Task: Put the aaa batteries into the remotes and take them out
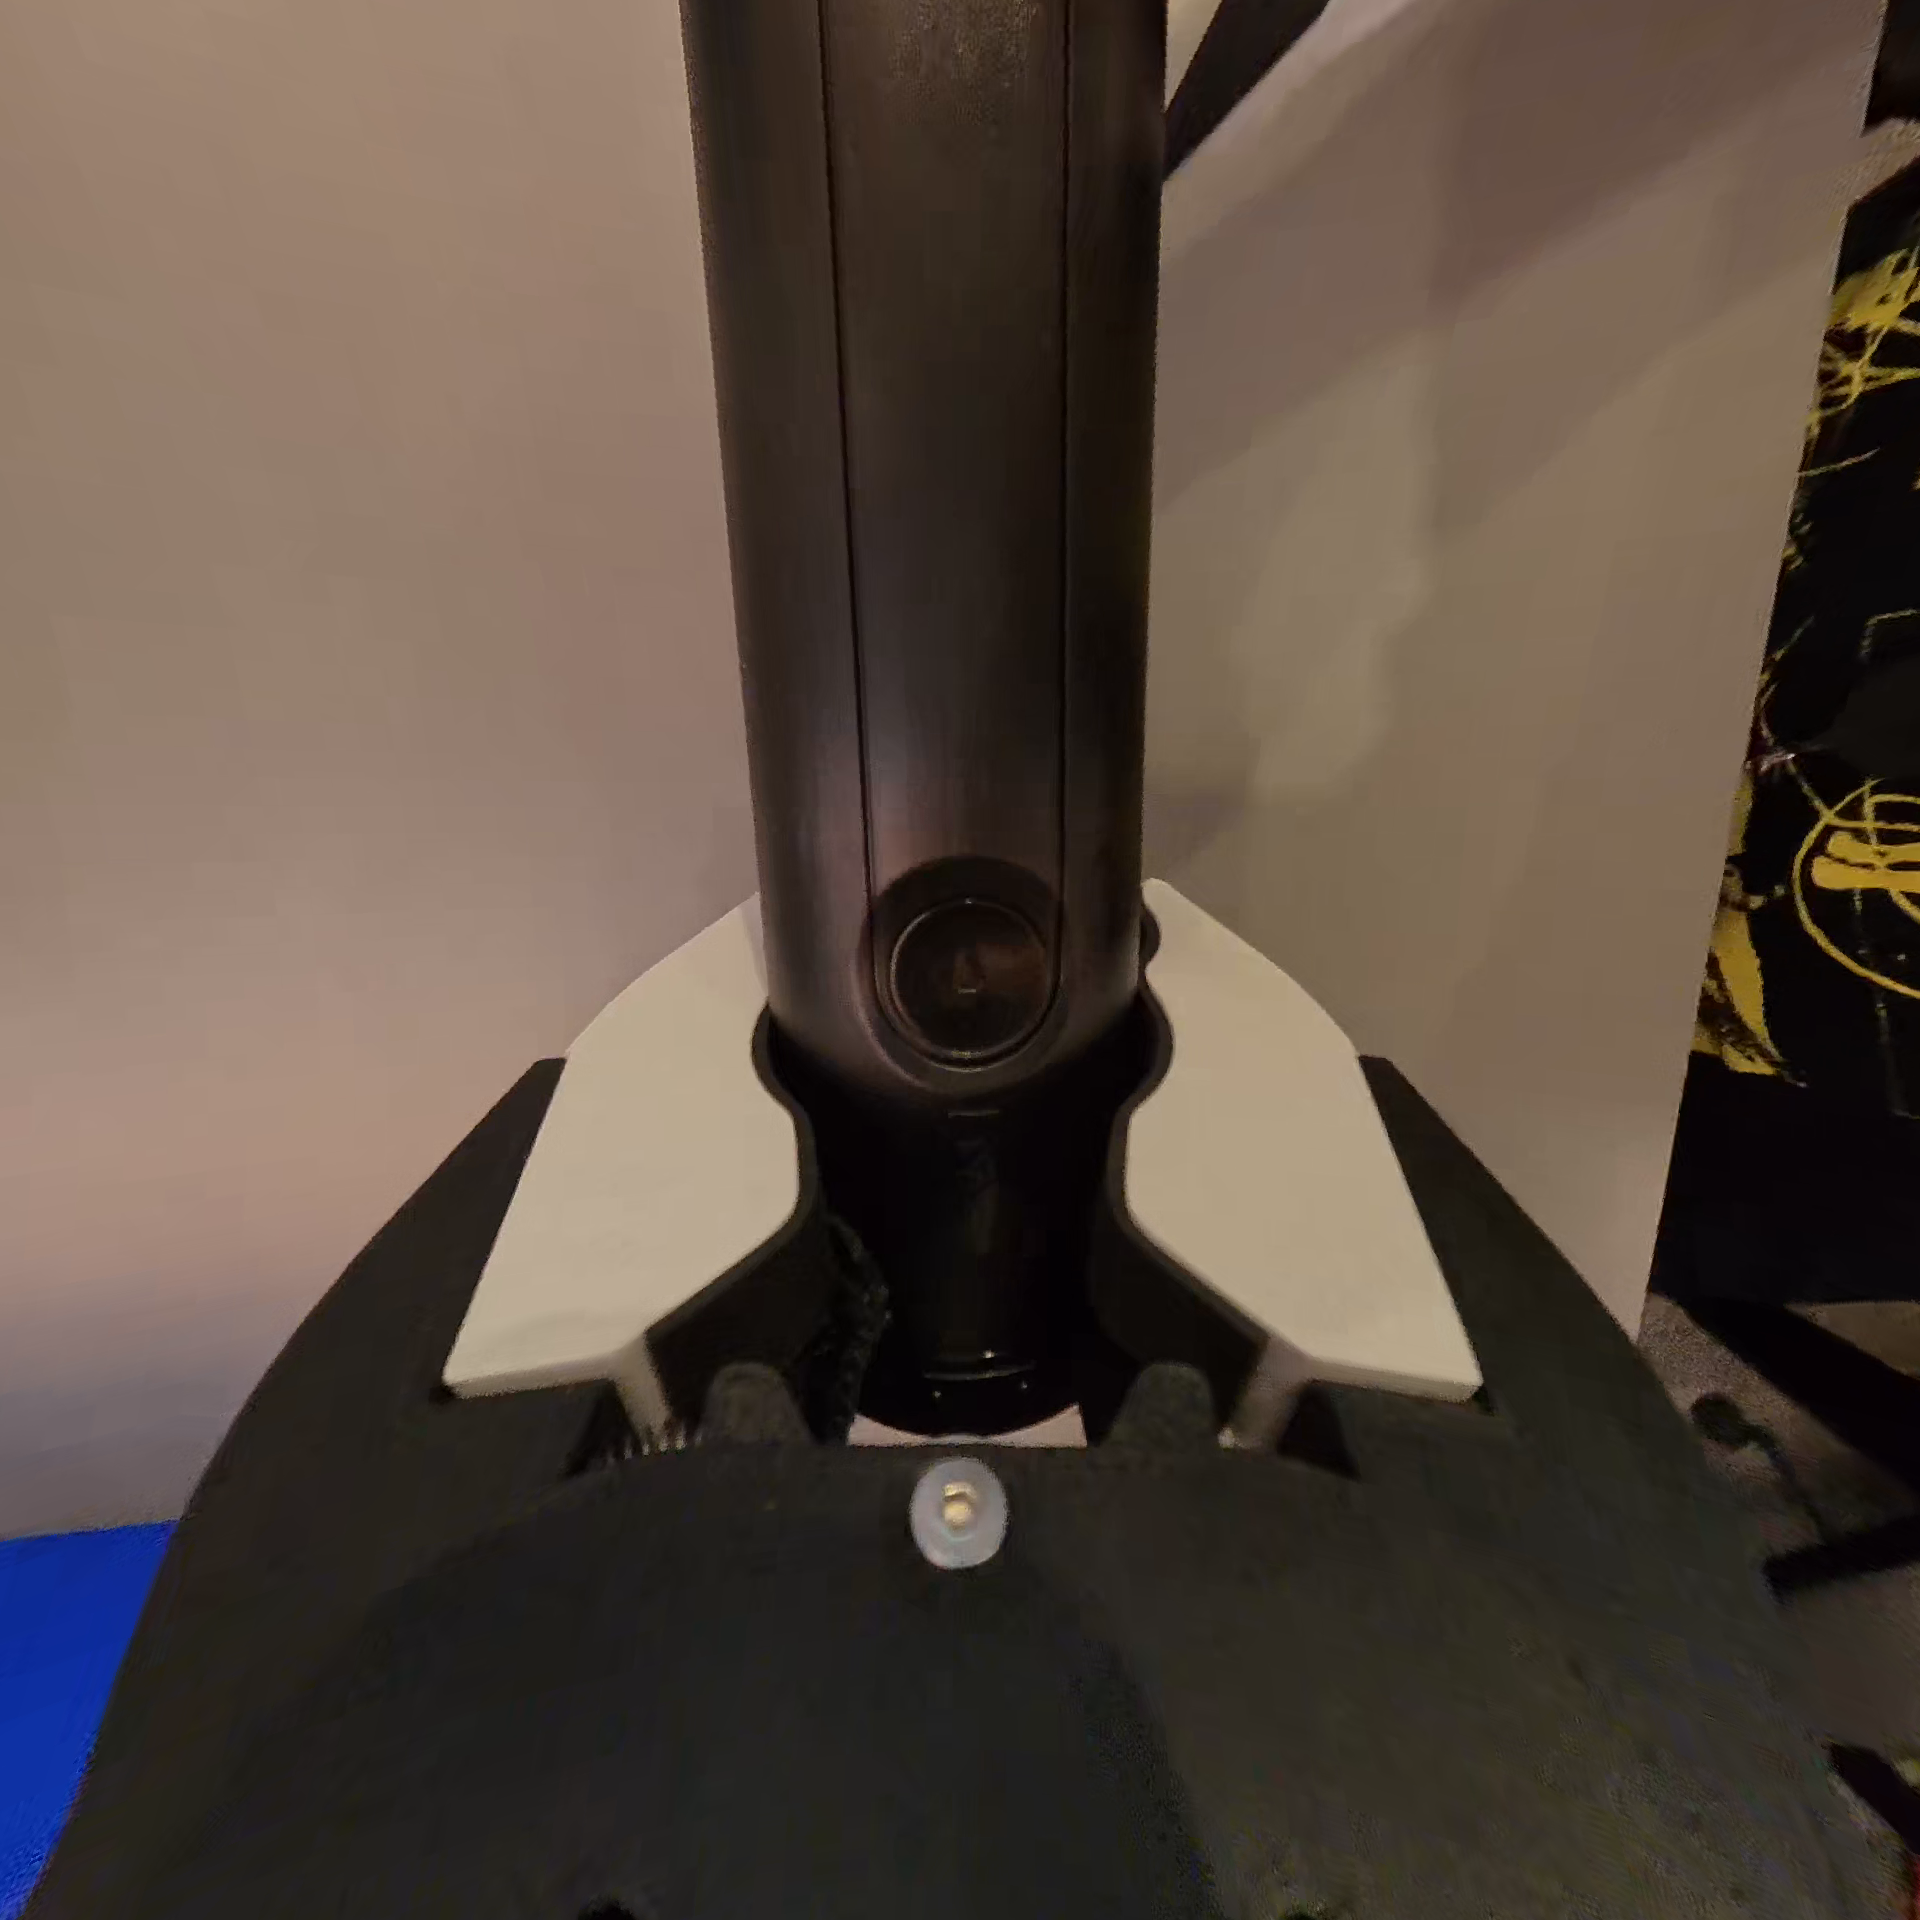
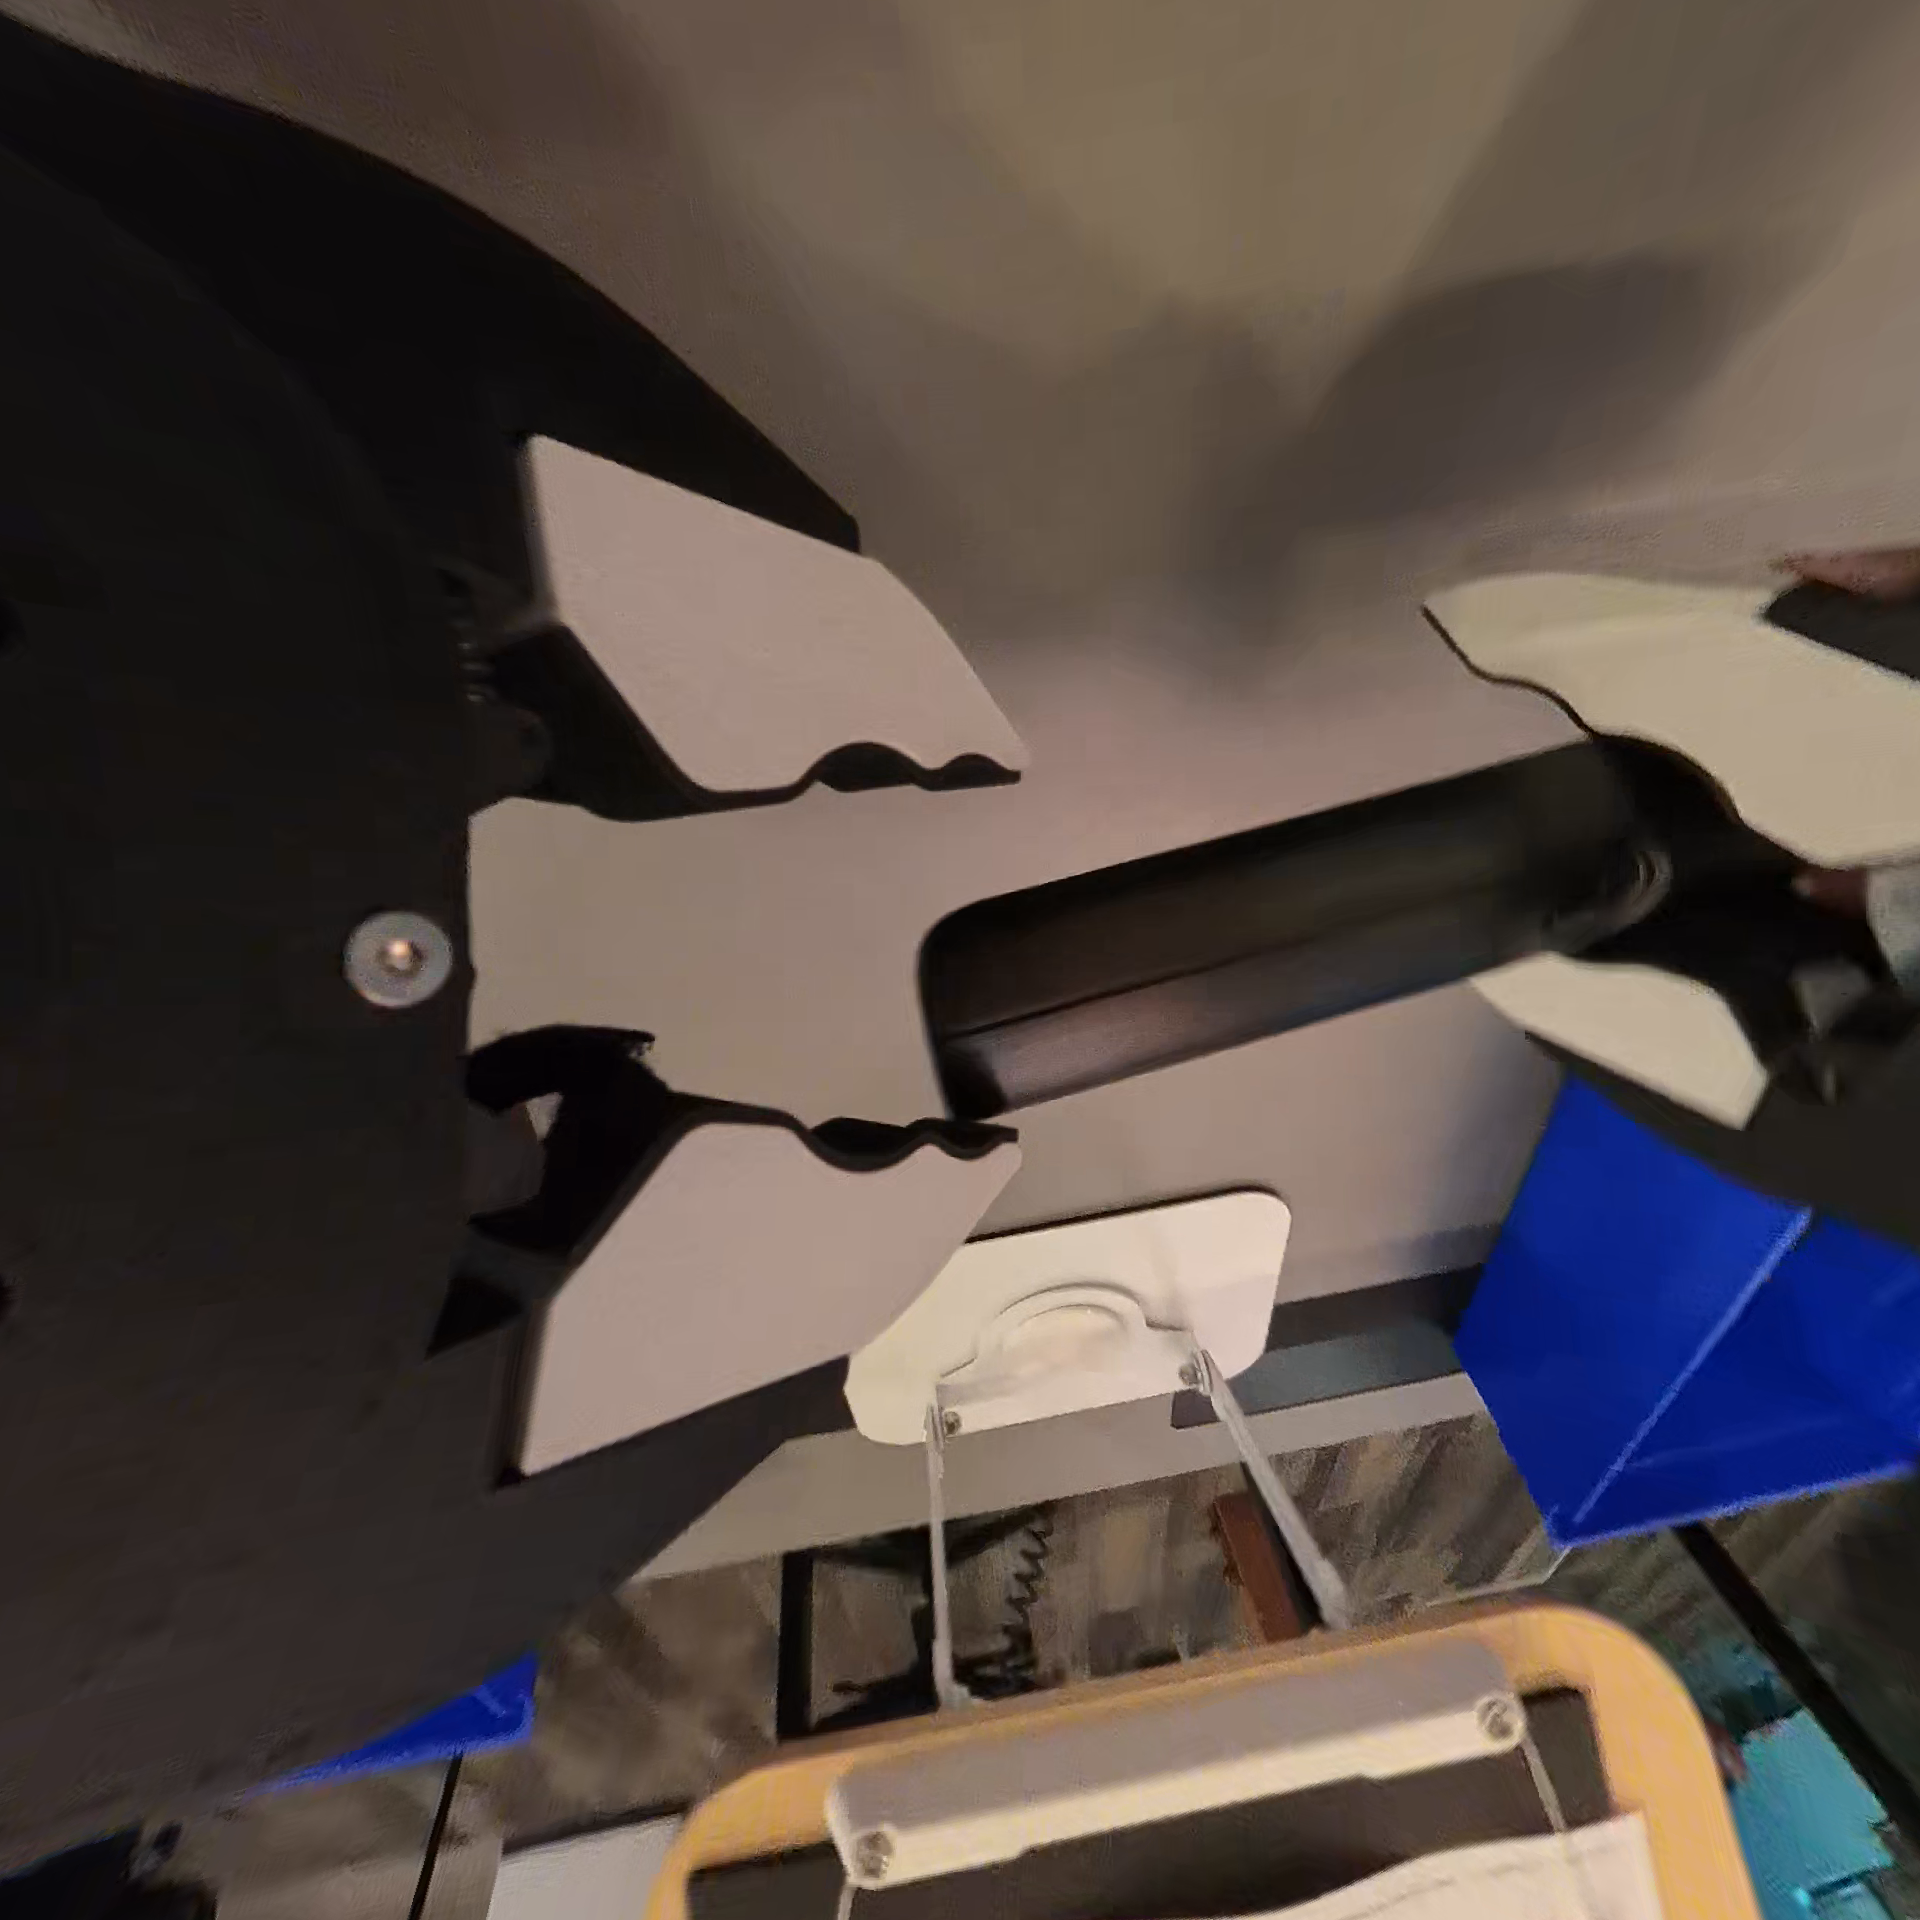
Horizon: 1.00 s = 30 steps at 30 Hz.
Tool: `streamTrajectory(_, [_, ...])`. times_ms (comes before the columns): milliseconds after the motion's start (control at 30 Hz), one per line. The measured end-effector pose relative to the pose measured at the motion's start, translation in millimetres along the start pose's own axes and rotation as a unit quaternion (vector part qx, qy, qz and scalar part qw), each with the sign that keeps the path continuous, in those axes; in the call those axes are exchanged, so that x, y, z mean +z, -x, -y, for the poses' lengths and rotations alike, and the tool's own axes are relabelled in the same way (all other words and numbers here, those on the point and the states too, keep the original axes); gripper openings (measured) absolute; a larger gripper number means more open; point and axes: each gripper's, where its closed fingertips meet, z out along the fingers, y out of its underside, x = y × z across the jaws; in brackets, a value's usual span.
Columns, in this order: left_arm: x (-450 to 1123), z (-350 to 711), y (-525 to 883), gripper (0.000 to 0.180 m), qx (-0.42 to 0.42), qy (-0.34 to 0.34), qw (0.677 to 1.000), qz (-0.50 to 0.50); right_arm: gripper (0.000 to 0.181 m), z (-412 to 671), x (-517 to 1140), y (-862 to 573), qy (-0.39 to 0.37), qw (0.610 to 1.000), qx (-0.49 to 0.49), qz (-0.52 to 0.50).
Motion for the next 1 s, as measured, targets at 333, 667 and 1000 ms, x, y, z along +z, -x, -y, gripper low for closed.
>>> streamTrajectory(333, [-3, 29, -5, 0.059, 0.017, 0.024, 0.999, -0.032, 0.044, -10, 21, -15, 0.097, 0.982, -0.150, -0.060])
streamTrajectory(667, [-3, 40, 1, 0.060, 0.002, 0.018, 0.998, -0.067, 0.033, -15, 15, -35, 0.105, 0.971, -0.182, -0.118])
streamTrajectory(1000, [-8, 58, -7, 0.064, -0.038, -0.029, 0.986, -0.158, 0.027, -22, 5, -42, 0.117, 0.969, -0.181, -0.124])
